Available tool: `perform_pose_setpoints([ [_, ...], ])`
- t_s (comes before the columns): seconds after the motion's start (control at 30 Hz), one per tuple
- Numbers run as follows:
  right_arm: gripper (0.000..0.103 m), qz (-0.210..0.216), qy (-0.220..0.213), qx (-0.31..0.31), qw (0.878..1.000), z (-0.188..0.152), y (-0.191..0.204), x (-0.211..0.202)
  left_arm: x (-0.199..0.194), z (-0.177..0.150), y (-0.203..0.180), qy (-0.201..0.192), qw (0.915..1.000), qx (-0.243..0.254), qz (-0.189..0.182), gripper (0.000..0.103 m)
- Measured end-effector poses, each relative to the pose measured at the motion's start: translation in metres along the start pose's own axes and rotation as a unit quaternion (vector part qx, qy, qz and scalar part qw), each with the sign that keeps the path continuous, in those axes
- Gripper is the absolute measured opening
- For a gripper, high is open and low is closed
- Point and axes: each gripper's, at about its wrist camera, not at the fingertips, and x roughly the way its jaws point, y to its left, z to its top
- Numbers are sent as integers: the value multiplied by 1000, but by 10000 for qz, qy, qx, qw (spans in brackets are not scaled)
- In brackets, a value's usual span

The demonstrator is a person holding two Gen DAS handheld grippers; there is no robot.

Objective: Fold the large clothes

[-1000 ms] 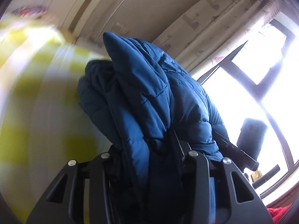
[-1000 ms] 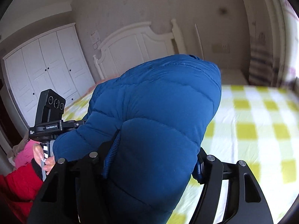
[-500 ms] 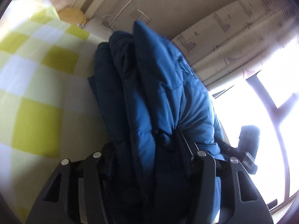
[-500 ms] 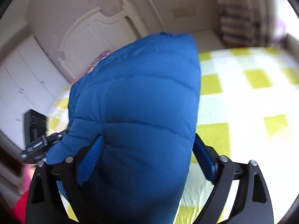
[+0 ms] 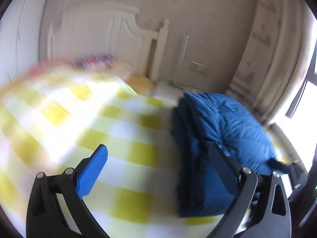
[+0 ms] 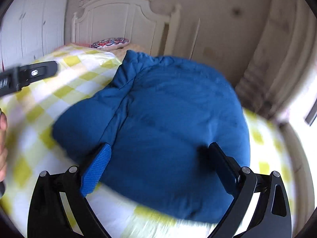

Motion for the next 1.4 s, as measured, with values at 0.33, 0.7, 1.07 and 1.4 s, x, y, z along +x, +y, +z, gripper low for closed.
perform_pose_setpoints([
  [0.33,98,-287,-1092,863,9898,-6,-31,-156,-148,15,-43,-1307,9874,865,217,101],
  [0.7,98,-485,-566,670,9950,-22,-22,-135,-113,-34,-75,-149,9948,1007,11,101],
  [1.07,98,-431,-479,641,9959,-24,-18,-131,-110,-41,-70,-71,9952,971,10,101],
  [1.4,98,-370,-474,625,9962,-23,-12,-130,-114,-39,-70,-133,9953,960,25,101],
])
